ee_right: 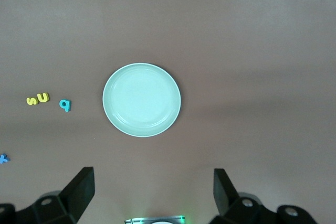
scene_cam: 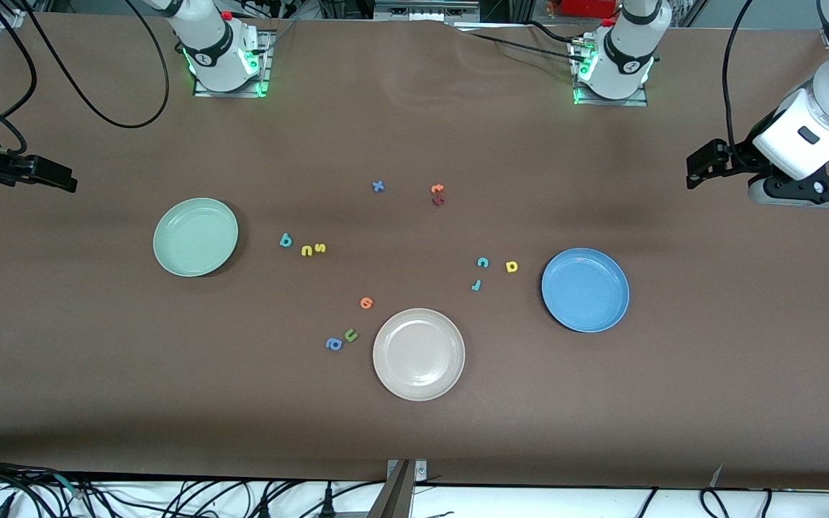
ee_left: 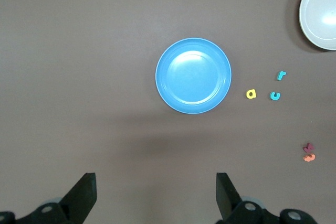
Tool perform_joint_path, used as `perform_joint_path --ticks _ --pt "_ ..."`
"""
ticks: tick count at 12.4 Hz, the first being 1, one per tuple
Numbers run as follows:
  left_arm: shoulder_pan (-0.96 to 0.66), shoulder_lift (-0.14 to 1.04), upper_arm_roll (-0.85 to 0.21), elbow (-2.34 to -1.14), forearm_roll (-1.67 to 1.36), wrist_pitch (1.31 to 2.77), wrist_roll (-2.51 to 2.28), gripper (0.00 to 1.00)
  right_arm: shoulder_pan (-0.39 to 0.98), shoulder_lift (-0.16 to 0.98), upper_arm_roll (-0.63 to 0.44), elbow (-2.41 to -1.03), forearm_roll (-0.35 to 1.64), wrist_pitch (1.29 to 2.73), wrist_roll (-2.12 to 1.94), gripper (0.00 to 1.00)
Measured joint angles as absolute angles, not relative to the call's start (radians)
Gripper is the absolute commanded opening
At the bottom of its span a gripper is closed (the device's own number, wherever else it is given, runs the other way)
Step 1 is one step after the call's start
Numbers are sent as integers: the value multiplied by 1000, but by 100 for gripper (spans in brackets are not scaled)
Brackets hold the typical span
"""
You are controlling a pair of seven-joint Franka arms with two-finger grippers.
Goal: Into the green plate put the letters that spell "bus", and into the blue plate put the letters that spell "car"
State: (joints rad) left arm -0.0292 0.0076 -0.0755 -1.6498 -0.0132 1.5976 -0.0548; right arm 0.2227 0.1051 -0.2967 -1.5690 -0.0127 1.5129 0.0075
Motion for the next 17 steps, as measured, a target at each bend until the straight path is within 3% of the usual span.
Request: perform_joint_path --ticks 6,11,17 --pt "-52 34 -80 -1652 -90 1590 243 100 247 105 -286 -1569 -12 1499 171 100" --pt "-160 221 -82 -1651 -139 1689 458 100 321 126 -201 -1594 -10 1505 537 99" --pt "-420 467 -86 -1654 -36 1940 582 100 333 166 -51 -1845 28 1806 748 99"
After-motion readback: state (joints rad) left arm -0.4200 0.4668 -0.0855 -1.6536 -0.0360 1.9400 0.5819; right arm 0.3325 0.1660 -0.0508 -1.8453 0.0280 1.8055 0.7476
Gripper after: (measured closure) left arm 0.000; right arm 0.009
